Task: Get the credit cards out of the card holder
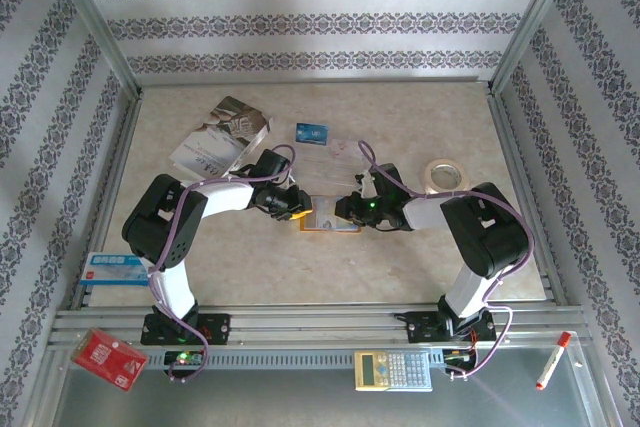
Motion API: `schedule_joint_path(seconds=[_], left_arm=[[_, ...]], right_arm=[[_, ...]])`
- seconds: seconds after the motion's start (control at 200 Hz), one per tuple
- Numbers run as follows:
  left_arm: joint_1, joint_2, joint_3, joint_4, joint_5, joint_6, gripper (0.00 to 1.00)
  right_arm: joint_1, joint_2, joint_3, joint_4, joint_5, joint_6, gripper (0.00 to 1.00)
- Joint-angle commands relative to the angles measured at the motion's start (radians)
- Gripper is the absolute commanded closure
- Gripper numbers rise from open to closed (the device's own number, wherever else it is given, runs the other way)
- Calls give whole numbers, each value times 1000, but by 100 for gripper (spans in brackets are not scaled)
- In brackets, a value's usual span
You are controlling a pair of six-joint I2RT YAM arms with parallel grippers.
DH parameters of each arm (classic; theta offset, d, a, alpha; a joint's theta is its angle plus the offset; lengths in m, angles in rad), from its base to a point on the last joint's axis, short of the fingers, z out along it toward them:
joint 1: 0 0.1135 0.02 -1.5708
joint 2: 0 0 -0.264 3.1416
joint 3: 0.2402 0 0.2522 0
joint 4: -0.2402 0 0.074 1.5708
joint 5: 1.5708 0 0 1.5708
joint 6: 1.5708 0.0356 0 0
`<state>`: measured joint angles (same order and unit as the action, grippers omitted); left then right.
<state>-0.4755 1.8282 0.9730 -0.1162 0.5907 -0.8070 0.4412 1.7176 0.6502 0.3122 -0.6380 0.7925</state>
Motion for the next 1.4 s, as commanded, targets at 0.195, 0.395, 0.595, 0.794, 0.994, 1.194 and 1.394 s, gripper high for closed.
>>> schedule_joint_path(seconds=[0.195, 0.395, 0.595, 0.794, 0.994, 1.194, 1.394], left_arm=[[13, 50, -1, -85, -38, 41, 74], [13, 48, -1, -89, -41, 45, 74], [15, 36, 2, -95, -45, 45, 74], [15, 11, 43, -113, -22, 68, 74], [18, -89, 104, -59, 17, 76, 59], [27, -197, 63, 169, 100, 7, 41], [28, -239, -30, 515, 194, -159, 32]], right_arm=[[14, 58, 23, -5, 14, 16, 69], [18, 55, 25, -2, 19, 11, 79], [-13, -7, -16, -22, 67, -16, 94], [-56, -152, -82, -46, 122, -152, 98], [-71, -338, -103, -22, 111, -292, 100], [-102, -414, -75, 49, -10, -286, 100], [-120, -367, -48, 210, -121, -117, 100]])
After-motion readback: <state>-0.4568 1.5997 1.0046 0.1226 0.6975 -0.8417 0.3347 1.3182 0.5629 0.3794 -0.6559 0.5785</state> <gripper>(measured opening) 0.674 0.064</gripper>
